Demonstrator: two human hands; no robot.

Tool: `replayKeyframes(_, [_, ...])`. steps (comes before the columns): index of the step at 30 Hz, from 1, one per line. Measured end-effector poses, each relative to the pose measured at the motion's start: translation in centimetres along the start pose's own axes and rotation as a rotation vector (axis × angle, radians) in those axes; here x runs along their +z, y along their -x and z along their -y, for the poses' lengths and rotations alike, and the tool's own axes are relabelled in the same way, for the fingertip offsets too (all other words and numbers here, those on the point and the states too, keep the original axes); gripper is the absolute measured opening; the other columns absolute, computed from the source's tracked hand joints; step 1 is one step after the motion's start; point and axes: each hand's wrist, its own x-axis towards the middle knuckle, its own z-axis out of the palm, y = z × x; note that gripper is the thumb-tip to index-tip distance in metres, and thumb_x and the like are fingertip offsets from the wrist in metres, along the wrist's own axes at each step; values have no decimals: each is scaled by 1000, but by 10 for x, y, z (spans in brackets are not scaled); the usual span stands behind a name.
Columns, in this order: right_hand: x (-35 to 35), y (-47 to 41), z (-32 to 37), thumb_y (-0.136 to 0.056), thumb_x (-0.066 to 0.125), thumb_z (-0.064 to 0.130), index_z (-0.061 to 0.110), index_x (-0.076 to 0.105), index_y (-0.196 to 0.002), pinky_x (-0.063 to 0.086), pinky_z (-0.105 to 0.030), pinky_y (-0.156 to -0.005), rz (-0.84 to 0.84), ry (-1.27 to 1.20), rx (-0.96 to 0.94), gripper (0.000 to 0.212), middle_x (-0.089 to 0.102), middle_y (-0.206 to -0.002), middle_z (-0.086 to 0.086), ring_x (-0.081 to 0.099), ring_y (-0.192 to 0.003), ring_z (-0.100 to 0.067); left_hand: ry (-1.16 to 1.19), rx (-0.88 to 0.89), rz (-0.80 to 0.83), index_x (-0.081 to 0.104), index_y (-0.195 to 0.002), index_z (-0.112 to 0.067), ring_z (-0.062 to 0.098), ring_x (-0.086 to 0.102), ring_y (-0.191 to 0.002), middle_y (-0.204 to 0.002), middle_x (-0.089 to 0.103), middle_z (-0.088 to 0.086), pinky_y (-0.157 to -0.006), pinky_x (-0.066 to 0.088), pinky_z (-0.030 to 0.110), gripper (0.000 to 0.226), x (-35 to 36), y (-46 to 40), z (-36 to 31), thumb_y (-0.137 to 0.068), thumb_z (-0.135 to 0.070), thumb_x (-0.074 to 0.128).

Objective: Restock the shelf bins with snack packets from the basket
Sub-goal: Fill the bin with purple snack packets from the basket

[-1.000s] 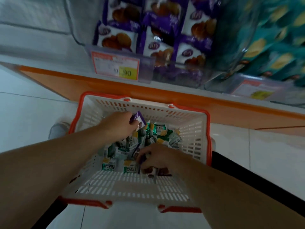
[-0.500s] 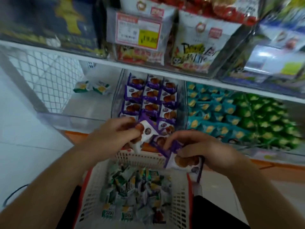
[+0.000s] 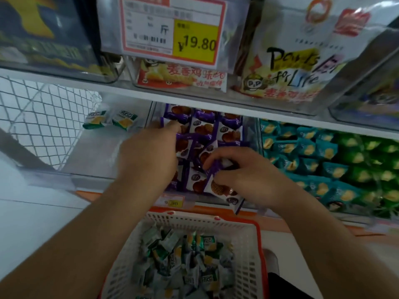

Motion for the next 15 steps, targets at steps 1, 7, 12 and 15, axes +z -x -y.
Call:
replayKeyframes(1, [1,-4,-1,-94,65,13,36,74,-100,40,-19,-46,14,-1,2,25,61,-66,26,49,-46,-2,-29,-2,-10,53,-137,-35,32,67,-92,-116,63,5,-67,58,43,56,1,-2,-1,-88,-11,68])
replayKeyframes(7, [9,-11,-4,-92,65,9,35,75,-100,42,-19,-48,54,-85,17,28,66,-68,17,53,-49,-3,211,-70,21,61,-124,-34,25,65,-86,-102,65,3,-70,56,40,34,4,-9,6,-95,-17,61])
replayKeyframes(12, [13,-14,0,-91,66,7,33,77,-101,50,-47,-68,14,-317,-41,30,69,-102,-21,66,-84,-39,784,-286,15,61,-93,-47,12,72,-77,-94,69,-15,-69,61,40,20,-4,-6,6,-99,-28,60])
replayKeyframes(15, [16,-19,1,-92,63,4,28,78,-105,57,-53,-82,-62,-422,-16,31,72,-109,-19,69,-97,-39,920,-389,106,65,-100,-36,19,75,-75,-99,71,-3,-66,65,45,7,-7,-5,1,-97,-31,67])
